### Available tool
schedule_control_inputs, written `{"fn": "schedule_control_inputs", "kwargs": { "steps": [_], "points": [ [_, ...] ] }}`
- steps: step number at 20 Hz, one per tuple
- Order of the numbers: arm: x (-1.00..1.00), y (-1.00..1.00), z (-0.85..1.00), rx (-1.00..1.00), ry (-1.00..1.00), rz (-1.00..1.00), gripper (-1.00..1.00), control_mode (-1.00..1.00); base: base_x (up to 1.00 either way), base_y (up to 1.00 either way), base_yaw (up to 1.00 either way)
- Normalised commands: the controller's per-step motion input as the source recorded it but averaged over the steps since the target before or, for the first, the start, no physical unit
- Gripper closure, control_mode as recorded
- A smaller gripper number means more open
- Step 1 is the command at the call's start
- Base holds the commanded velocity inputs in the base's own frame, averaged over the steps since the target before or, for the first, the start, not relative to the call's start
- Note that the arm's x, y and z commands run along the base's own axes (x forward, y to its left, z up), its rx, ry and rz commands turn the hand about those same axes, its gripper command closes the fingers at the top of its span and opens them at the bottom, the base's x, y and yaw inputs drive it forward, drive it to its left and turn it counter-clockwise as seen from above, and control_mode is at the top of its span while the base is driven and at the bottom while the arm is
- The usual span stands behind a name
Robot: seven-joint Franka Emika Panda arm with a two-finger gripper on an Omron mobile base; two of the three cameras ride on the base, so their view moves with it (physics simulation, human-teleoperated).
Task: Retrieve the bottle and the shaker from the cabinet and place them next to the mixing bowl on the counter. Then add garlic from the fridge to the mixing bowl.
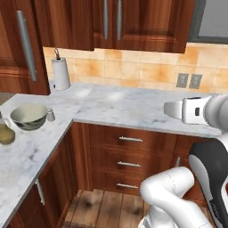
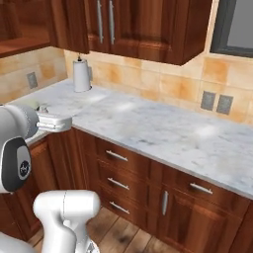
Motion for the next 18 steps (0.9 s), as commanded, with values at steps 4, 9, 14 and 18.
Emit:
{"fn": "schedule_control_inputs", "kwargs": {
  "steps": [4,9,14,18],
  "points": [
    [0.0,0.0,0.0,0.0,0.0,0.0,1.0,1.0,0.47,0.05,0.26],
    [0.0,0.0,0.0,0.0,0.0,0.0,1.0,1.0,0.47,0.11,0.26],
    [0.0,0.0,0.0,0.0,0.0,0.0,1.0,1.0,0.54,0.18,0.26],
    [0.0,0.0,0.0,0.0,0.0,0.0,1.0,1.0,0.58,0.23,0.26]
  ]
}}
